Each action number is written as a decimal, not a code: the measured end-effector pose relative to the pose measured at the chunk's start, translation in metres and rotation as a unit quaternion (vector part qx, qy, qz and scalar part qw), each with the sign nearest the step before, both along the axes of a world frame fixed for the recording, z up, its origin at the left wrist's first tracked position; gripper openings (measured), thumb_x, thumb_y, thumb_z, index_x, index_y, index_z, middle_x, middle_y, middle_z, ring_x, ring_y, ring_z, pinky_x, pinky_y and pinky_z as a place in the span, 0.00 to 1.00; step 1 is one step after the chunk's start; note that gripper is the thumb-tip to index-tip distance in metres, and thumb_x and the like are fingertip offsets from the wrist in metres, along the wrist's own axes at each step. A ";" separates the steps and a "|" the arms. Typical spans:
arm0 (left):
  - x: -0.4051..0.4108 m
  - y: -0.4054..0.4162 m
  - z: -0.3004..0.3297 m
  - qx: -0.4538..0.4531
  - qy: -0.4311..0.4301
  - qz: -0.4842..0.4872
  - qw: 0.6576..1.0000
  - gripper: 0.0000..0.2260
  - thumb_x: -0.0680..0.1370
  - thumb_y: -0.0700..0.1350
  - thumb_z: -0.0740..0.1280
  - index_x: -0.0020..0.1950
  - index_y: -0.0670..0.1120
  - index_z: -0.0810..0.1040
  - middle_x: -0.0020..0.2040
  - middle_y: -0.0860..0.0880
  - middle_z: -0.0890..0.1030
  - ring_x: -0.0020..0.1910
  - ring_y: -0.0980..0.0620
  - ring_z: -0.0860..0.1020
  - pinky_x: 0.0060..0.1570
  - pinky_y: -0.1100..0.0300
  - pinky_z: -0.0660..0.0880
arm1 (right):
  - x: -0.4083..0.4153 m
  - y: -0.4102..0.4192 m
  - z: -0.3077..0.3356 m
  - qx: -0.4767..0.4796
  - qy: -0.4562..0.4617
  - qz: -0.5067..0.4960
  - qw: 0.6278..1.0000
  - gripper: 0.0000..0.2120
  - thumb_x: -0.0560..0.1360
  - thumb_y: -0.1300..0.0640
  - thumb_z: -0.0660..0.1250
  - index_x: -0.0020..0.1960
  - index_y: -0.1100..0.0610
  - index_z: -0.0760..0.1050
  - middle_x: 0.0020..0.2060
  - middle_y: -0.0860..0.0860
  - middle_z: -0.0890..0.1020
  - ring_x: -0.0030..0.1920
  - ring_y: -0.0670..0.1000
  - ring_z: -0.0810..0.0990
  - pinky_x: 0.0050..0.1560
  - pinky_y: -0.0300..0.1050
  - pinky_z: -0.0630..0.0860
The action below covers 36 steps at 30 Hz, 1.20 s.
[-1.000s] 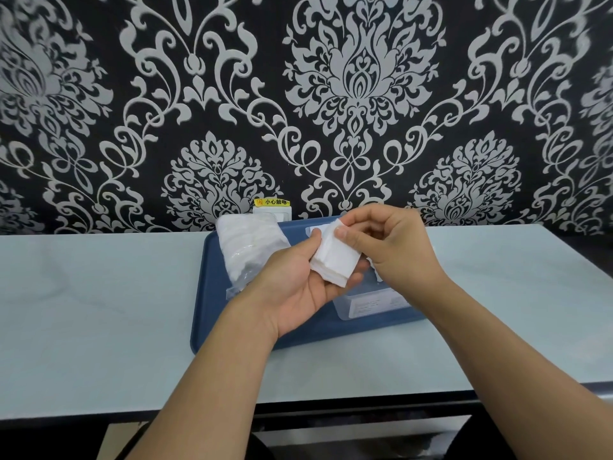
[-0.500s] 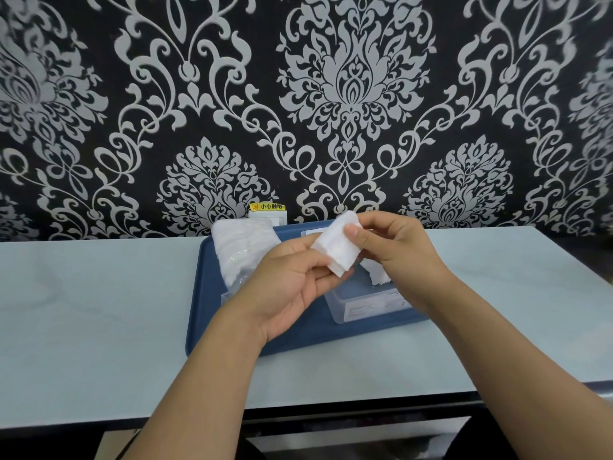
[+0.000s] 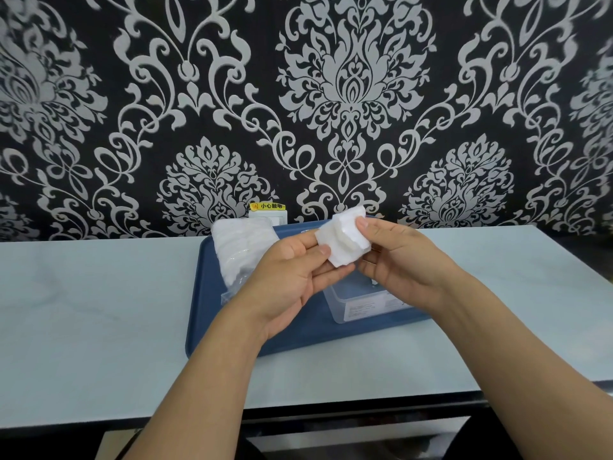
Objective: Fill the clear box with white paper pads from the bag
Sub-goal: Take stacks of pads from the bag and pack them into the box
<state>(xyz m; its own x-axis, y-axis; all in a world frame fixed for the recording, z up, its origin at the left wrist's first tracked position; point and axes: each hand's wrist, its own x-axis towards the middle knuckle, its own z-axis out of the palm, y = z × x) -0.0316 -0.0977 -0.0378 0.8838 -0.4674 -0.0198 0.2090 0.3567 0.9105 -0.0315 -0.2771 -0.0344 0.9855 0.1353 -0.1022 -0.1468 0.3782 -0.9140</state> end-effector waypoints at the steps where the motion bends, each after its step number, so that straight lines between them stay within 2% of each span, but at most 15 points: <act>1: 0.000 -0.001 0.000 0.002 -0.002 0.010 1.000 0.14 0.84 0.35 0.57 0.68 0.40 0.76 0.61 0.43 0.84 0.61 0.45 0.82 0.60 0.53 0.79 | 0.000 0.001 -0.001 0.004 0.002 -0.004 1.000 0.12 0.80 0.57 0.65 0.57 0.62 0.82 0.51 0.57 0.85 0.50 0.51 0.83 0.52 0.43 0.82; 4: -0.001 -0.005 0.000 0.008 0.000 0.040 0.999 0.13 0.84 0.34 0.58 0.64 0.39 0.78 0.56 0.44 0.86 0.57 0.46 0.84 0.55 0.56 0.81 | 0.001 0.003 -0.002 -0.018 -0.012 -0.037 0.999 0.11 0.80 0.58 0.65 0.57 0.63 0.81 0.51 0.58 0.85 0.51 0.52 0.83 0.56 0.46 0.80; 7: -0.002 -0.007 0.001 -0.007 0.007 0.029 1.000 0.14 0.84 0.34 0.57 0.61 0.40 0.80 0.56 0.43 0.86 0.57 0.46 0.84 0.55 0.55 0.81 | 0.001 0.006 -0.002 0.006 -0.002 -0.051 0.999 0.15 0.80 0.58 0.65 0.62 0.67 0.79 0.52 0.59 0.84 0.50 0.52 0.82 0.56 0.45 0.79; 10: -0.002 -0.007 0.002 -0.006 0.003 0.033 0.999 0.14 0.84 0.33 0.57 0.62 0.40 0.80 0.56 0.43 0.86 0.57 0.46 0.84 0.56 0.55 0.81 | 0.001 0.006 -0.001 0.031 0.013 -0.044 0.998 0.17 0.80 0.58 0.66 0.64 0.67 0.77 0.54 0.60 0.84 0.50 0.52 0.83 0.55 0.44 0.81; 14: -0.001 -0.008 -0.003 0.025 -0.035 0.058 0.997 0.14 0.83 0.33 0.58 0.61 0.43 0.80 0.56 0.45 0.86 0.57 0.47 0.84 0.55 0.56 0.81 | -0.001 0.009 -0.001 0.046 0.026 -0.039 0.998 0.17 0.80 0.58 0.66 0.65 0.67 0.77 0.55 0.60 0.84 0.49 0.52 0.84 0.48 0.42 0.83; 20: -0.001 -0.007 -0.001 0.009 -0.022 0.043 0.999 0.14 0.84 0.34 0.57 0.62 0.43 0.80 0.56 0.44 0.86 0.57 0.47 0.84 0.56 0.55 0.81 | 0.000 0.011 -0.002 0.048 0.032 -0.054 0.997 0.18 0.81 0.58 0.65 0.66 0.67 0.76 0.61 0.63 0.82 0.53 0.54 0.82 0.55 0.45 0.81; 24: -0.001 -0.006 -0.002 0.019 -0.032 0.040 0.999 0.14 0.83 0.33 0.59 0.63 0.43 0.79 0.56 0.45 0.86 0.57 0.48 0.84 0.57 0.56 0.81 | 0.002 0.009 -0.003 0.044 0.038 -0.053 0.997 0.17 0.80 0.58 0.66 0.66 0.66 0.76 0.57 0.61 0.83 0.51 0.53 0.83 0.53 0.44 0.82; 28: -0.001 -0.009 -0.002 0.037 -0.034 0.062 0.997 0.11 0.82 0.34 0.62 0.58 0.45 0.82 0.53 0.46 0.87 0.54 0.49 0.85 0.54 0.58 0.82 | 0.001 0.010 -0.006 -0.013 0.008 -0.062 0.998 0.16 0.80 0.59 0.66 0.63 0.67 0.78 0.59 0.64 0.82 0.54 0.56 0.82 0.59 0.48 0.79; 30: -0.002 -0.011 -0.002 0.047 -0.035 0.080 0.995 0.11 0.82 0.35 0.63 0.54 0.47 0.82 0.49 0.47 0.88 0.52 0.50 0.86 0.50 0.60 0.82 | -0.001 0.012 -0.006 -0.041 -0.017 -0.073 0.996 0.14 0.80 0.59 0.66 0.62 0.66 0.79 0.57 0.62 0.84 0.53 0.55 0.82 0.56 0.46 0.81; 33: 0.000 -0.013 -0.005 0.072 -0.039 0.116 0.990 0.12 0.81 0.33 0.63 0.55 0.46 0.83 0.49 0.48 0.88 0.51 0.50 0.86 0.47 0.61 0.82 | -0.002 0.013 -0.004 -0.099 -0.085 -0.068 0.989 0.14 0.79 0.63 0.67 0.64 0.60 0.77 0.51 0.60 0.84 0.48 0.54 0.82 0.46 0.42 0.82; 36: 0.001 -0.011 -0.007 0.095 -0.033 0.125 0.987 0.15 0.80 0.31 0.61 0.54 0.47 0.83 0.50 0.47 0.88 0.51 0.49 0.86 0.45 0.61 0.82 | -0.004 0.009 -0.003 -0.219 -0.169 -0.033 0.960 0.18 0.79 0.66 0.67 0.67 0.55 0.76 0.49 0.54 0.81 0.46 0.51 0.81 0.50 0.44 0.82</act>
<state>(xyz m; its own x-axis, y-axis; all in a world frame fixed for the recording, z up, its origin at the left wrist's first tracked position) -0.0302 -0.1091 -0.0451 0.9735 -0.2276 -0.0241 0.0734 0.2105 0.9748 -0.0358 -0.2684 -0.0377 0.9772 0.0890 0.1926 0.1979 -0.0557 -0.9786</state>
